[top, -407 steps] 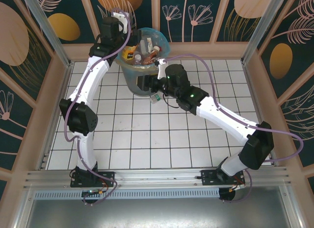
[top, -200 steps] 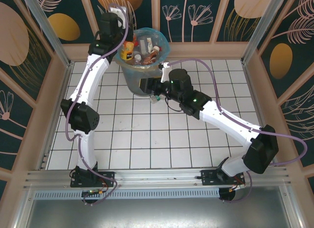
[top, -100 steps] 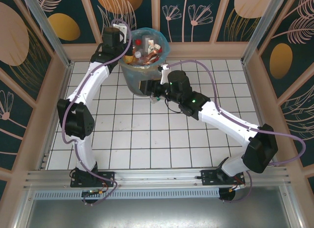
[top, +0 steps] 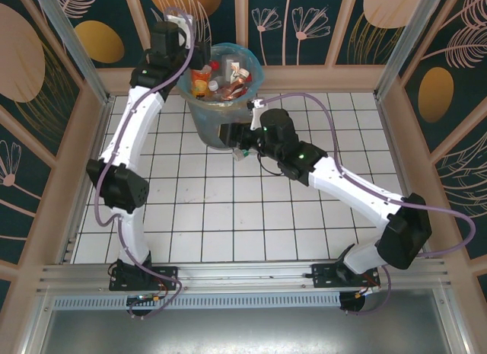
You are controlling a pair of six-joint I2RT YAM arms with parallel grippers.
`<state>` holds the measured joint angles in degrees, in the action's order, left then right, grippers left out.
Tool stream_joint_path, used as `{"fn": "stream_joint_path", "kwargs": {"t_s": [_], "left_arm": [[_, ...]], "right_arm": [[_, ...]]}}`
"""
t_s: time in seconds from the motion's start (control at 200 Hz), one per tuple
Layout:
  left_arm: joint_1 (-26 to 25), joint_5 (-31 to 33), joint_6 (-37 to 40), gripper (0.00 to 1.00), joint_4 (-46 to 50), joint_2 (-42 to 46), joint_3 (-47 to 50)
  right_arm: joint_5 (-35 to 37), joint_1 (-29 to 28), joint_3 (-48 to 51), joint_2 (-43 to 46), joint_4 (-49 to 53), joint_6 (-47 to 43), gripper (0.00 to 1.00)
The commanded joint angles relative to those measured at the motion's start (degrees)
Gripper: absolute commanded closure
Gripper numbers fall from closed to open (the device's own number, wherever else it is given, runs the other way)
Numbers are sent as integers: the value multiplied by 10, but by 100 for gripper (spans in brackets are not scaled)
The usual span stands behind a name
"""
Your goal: Put the plastic bottles in the bin
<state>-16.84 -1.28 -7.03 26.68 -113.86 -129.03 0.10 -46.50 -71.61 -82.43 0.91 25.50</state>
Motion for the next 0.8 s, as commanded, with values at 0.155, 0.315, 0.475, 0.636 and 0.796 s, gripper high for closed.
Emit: {"fn": "stream_joint_path", "kwargs": {"t_s": [0.155, 0.315, 0.475, 0.636, 0.796], "left_arm": [[-55, 28, 4, 42, -65, 184, 194], [-132, 57, 4, 43, -87, 233, 309], [-216, 94, 19, 42, -73, 220, 346], [-270, 92, 27, 41, -61, 175, 361], [-287, 60, 16, 40, -70, 108, 371]], "right_arm": [[109, 42, 4, 76, 57, -17, 25], [55, 135, 61, 121, 88, 32, 25], [10, 199, 95, 126, 144, 38, 25], [-40, 217, 166, 133, 107, 24, 29], [-77, 244, 256, 122, 27, 32, 35]]}}
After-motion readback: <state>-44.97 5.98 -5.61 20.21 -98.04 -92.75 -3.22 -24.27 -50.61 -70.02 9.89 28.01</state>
